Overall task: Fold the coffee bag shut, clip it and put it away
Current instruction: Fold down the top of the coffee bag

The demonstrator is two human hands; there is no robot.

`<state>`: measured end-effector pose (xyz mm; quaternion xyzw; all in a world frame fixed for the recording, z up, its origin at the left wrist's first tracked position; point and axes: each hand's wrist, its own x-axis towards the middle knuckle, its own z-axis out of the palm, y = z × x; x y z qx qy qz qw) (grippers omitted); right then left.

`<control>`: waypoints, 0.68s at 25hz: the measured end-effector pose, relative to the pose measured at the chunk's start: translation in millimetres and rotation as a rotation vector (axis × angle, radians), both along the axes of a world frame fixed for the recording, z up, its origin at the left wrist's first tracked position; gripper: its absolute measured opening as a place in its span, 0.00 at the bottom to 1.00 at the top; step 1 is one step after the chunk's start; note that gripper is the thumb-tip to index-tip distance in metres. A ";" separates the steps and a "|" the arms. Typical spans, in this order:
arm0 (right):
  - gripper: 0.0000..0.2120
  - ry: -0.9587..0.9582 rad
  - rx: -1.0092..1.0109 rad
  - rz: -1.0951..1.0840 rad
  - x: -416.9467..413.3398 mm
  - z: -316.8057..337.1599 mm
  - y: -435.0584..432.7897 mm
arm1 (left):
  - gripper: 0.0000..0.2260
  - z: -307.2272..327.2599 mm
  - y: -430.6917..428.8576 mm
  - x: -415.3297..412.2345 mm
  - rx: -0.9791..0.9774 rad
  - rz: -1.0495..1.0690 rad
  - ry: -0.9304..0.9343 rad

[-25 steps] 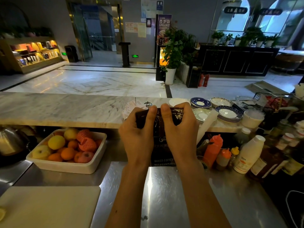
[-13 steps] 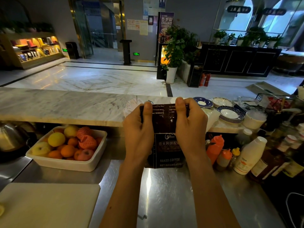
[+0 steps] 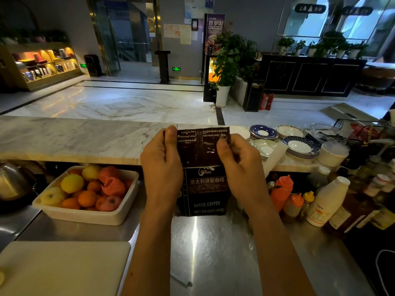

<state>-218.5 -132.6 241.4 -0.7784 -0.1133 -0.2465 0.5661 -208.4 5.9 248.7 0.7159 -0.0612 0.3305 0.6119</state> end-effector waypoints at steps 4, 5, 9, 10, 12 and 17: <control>0.08 -0.121 0.135 -0.202 7.9 -1.0 -4.6 | 0.07 -2.2 -7.7 -4.8 -0.092 -0.342 0.070; 0.07 -0.126 0.182 -0.204 8.5 -0.8 -6.3 | 0.06 -5.1 -8.0 -5.4 -0.076 -0.391 0.074; 0.09 0.015 0.281 -0.064 4.6 4.7 -5.7 | 0.05 -14.5 -4.3 -1.3 -0.085 -0.361 0.028; 0.09 0.055 0.279 -0.041 4.5 6.9 -6.0 | 0.05 -15.8 -4.0 -1.0 -0.080 -0.362 0.044; 0.10 0.014 0.166 -0.143 5.8 10.1 -5.1 | 0.06 -15.8 -5.4 -3.6 -0.037 -0.403 0.110; 0.05 -0.165 0.040 -0.281 1.9 6.2 9.0 | 0.05 -3.2 -11.6 -3.1 -0.026 -0.315 0.146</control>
